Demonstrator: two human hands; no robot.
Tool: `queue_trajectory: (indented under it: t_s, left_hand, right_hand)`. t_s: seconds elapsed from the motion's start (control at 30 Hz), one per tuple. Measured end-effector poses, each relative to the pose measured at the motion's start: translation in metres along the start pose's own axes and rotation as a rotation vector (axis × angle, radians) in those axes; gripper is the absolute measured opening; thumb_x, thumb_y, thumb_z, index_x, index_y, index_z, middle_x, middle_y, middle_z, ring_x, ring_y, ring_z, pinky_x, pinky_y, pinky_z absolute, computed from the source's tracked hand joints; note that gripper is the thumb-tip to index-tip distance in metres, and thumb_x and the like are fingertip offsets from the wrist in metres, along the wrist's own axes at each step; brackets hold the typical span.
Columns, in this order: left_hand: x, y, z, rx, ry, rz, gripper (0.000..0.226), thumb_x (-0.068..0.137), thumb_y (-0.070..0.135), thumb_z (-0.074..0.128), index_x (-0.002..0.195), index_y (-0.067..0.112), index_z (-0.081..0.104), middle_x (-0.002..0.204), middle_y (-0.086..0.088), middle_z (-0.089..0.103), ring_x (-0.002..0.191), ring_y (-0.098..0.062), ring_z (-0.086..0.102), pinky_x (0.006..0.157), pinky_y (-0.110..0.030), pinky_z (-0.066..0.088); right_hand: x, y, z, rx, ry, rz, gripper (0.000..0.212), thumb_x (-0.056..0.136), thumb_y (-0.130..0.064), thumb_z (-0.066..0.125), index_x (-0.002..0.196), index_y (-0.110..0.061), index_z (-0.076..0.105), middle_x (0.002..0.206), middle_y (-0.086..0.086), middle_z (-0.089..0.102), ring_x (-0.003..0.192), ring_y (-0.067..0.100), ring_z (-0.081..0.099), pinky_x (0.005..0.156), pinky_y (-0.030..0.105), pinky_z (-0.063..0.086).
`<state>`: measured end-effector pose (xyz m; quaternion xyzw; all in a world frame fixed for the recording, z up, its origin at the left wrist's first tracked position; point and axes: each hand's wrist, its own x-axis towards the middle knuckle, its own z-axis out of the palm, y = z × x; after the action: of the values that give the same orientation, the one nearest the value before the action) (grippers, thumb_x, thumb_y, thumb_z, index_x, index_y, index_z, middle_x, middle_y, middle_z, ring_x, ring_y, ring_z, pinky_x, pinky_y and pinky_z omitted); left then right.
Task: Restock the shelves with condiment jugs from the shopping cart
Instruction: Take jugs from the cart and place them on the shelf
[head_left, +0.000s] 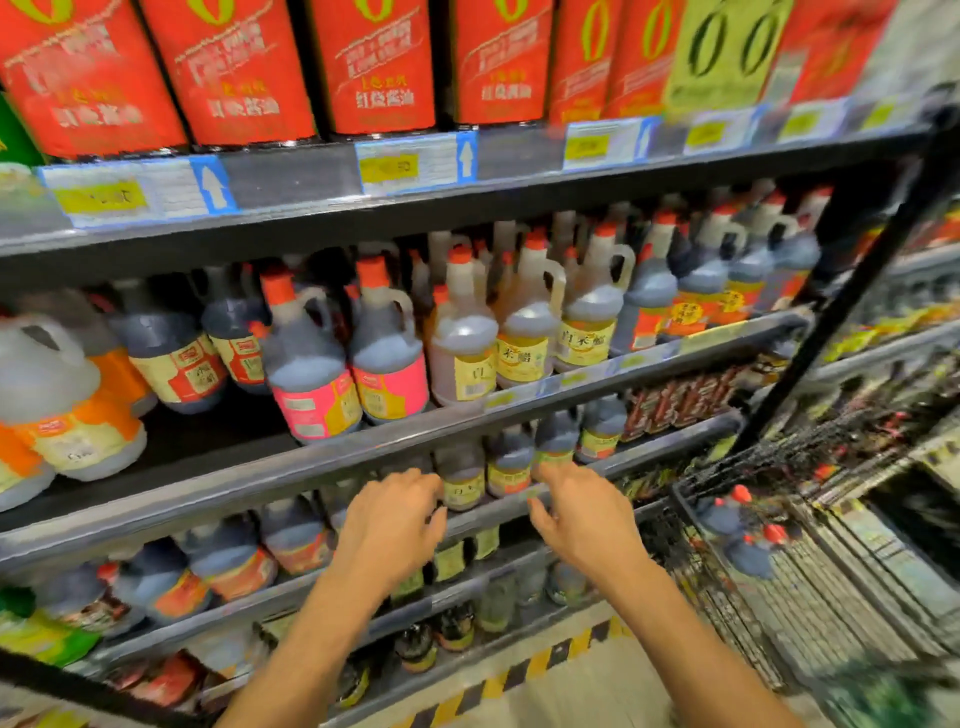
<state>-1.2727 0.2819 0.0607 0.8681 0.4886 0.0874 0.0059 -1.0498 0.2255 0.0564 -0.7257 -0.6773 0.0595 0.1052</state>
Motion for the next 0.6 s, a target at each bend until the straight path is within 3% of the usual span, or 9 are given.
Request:
queue_trajectory:
  t_s: [0.2, 0.37, 0.5, 0.6]
  left_hand:
    - [0.002, 0.156, 0.048, -0.067, -0.184, 0.165, 0.018, 0.098, 0.037, 0.048, 0.105, 0.024, 0.058, 0.103, 0.000, 0.062, 0.096, -0.024, 0.062, 0.072, -0.035, 0.049]
    - [0.005, 0.290, 0.091, -0.096, -0.321, 0.348, 0.012, 0.099, 0.033, 0.045, 0.099, 0.024, 0.054, 0.100, 0.000, 0.063, 0.094, -0.022, 0.062, 0.074, -0.037, 0.050]
    - [0.012, 0.384, 0.113, -0.121, -0.389, 0.464, 0.010, 0.096, 0.034, 0.048, 0.092, 0.025, 0.051, 0.083, -0.003, 0.053, 0.091, -0.025, 0.063, 0.073, -0.040, 0.051]
    - [0.018, 0.440, 0.125, -0.131, -0.392, 0.570, 0.013, 0.094, 0.038, 0.047, 0.089, 0.026, 0.048, 0.094, 0.000, 0.062, 0.097, -0.023, 0.063, 0.069, -0.036, 0.043]
  right_hand:
    - [-0.115, 0.147, -0.010, -0.023, -0.079, 0.223, 0.027, 0.101, -0.035, 0.049, 0.120, -0.018, 0.058, 0.114, 0.006, 0.063, 0.103, 0.029, 0.062, 0.068, 0.036, 0.042]
    - [-0.218, 0.250, -0.027, 0.046, -0.026, 0.449, 0.029, 0.100, -0.038, 0.049, 0.122, -0.021, 0.057, 0.116, 0.008, 0.065, 0.104, 0.034, 0.063, 0.076, 0.041, 0.050]
    - [-0.282, 0.313, -0.043, 0.059, 0.022, 0.633, 0.025, 0.095, -0.032, 0.054, 0.116, -0.020, 0.061, 0.114, 0.009, 0.067, 0.108, 0.036, 0.065, 0.080, 0.039, 0.051]
    - [-0.317, 0.352, -0.049, 0.065, 0.047, 0.750, 0.030, 0.095, -0.034, 0.053, 0.122, -0.023, 0.062, 0.118, 0.003, 0.068, 0.108, 0.029, 0.066, 0.085, 0.038, 0.053]
